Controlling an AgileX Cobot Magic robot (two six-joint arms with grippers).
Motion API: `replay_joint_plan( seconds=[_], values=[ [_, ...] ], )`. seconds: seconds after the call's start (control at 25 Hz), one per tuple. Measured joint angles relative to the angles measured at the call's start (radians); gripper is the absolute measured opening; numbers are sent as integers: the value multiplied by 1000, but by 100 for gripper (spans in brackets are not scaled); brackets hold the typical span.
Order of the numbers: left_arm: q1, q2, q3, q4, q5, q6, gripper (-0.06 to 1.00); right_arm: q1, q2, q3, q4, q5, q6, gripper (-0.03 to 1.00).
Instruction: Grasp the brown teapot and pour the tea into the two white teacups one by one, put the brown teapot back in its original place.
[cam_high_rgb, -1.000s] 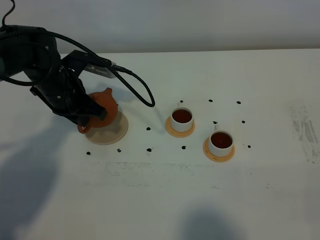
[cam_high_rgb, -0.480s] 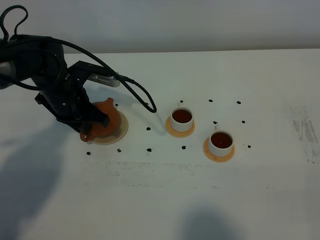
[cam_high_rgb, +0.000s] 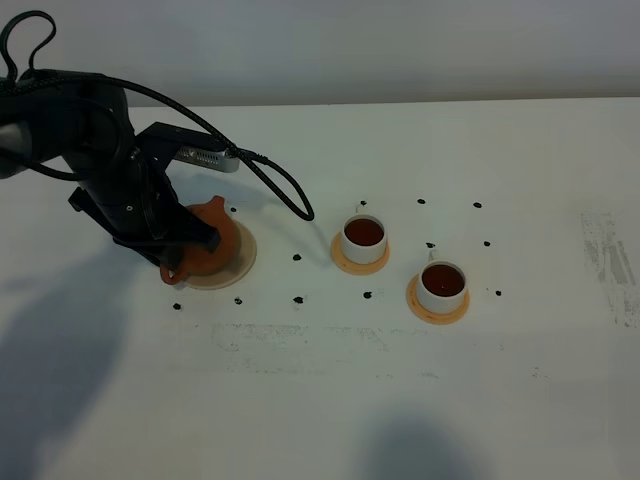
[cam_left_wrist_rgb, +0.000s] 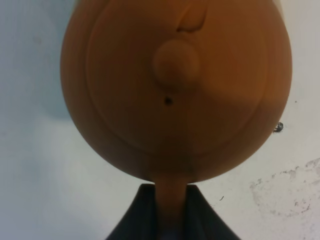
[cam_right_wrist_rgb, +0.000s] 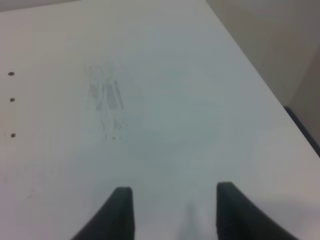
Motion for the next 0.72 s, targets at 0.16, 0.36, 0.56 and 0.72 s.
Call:
replay_joint_plan(
  seconds=[0.16,0.36,0.56,0.72],
  values=[
    [0,2,0,8,-5,-1,9,0,0,0,0,0,0,40],
    [0,28,0,16,2,-1,9,0,0,0,0,0,0,40],
    [0,29,0,15,1,-1,9,0,0,0,0,0,0,40],
    [0,29,0,5,-1,-1,9,0,0,0,0,0,0,40]
  ],
)
